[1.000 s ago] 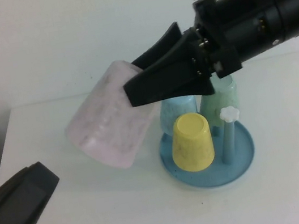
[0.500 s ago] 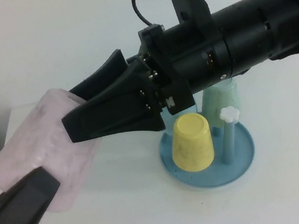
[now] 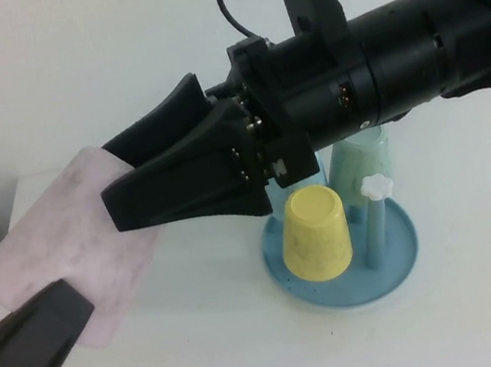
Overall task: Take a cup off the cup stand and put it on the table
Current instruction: Hand over the cup, then place the cup on the table
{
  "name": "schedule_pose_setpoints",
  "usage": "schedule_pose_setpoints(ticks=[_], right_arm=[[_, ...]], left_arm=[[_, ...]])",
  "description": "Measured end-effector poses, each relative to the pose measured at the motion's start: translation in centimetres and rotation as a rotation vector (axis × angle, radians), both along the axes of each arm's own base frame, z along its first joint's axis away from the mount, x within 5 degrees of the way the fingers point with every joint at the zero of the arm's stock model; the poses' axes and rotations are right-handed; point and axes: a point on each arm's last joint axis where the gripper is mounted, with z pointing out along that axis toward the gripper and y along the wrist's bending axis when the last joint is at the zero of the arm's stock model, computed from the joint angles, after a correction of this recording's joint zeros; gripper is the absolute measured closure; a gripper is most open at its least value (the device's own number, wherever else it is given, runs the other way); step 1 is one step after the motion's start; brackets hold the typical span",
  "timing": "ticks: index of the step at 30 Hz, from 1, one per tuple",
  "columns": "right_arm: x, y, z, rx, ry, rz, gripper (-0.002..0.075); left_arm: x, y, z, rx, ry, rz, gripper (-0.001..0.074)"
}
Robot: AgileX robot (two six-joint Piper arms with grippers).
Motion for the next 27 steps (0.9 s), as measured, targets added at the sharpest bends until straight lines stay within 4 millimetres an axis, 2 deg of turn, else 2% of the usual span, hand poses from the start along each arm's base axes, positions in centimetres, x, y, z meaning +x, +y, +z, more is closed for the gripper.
schedule_pose_setpoints(ticks=[3,7,12,15,17,18,21,23,24,27], right_arm=[[0.2,-0.1,0.1,0.01,0.007,-0.011,0.0043],[1.3,-1.3,0.5,0.053,0.033,-0.037,0.0036],[4.5,-5.1,1.2,0.073,0.074,-0.167,0.0034],[5.9,-7.8,2.5,0.075,0.083,-0.247,0.005],[6.1,-9.3,3.4,0.054,0.05,-0.285,0.0109],[6.1,-10.0,3.8,0.033,0.025,-0.299,0.0165],[6.2,-11.9,4.8,-0.033,-0.058,-0.347,0.0372],[6.1,-13.2,5.3,-0.095,-0.115,-0.378,0.0554],[5.9,-13.8,5.6,-0.129,-0.144,-0.395,0.0614],[5.1,-14.8,5.7,-0.275,-0.231,-0.419,0.069]], left_arm=[[0.0,0.0,0.1,0.001,-0.004,0.0,0.0721],[-0.4,-0.1,1.5,-0.001,-0.048,-0.015,0.0728],[-0.9,-0.2,2.9,-0.006,-0.047,-0.039,0.0729],[-0.7,-0.3,3.1,0.059,-0.003,-0.046,0.0729],[-0.1,-0.4,3.1,0.11,0.043,-0.051,0.0729],[0.4,-0.6,3.0,0.145,0.07,-0.058,0.0729],[2.7,-1.1,2.7,0.256,0.164,-0.109,0.0729],[4.2,-1.5,2.6,0.335,0.216,-0.157,0.0729],[5.1,-1.7,2.5,0.382,0.243,-0.183,0.0729],[8.0,-2.0,2.2,0.509,0.317,-0.24,0.0729]])
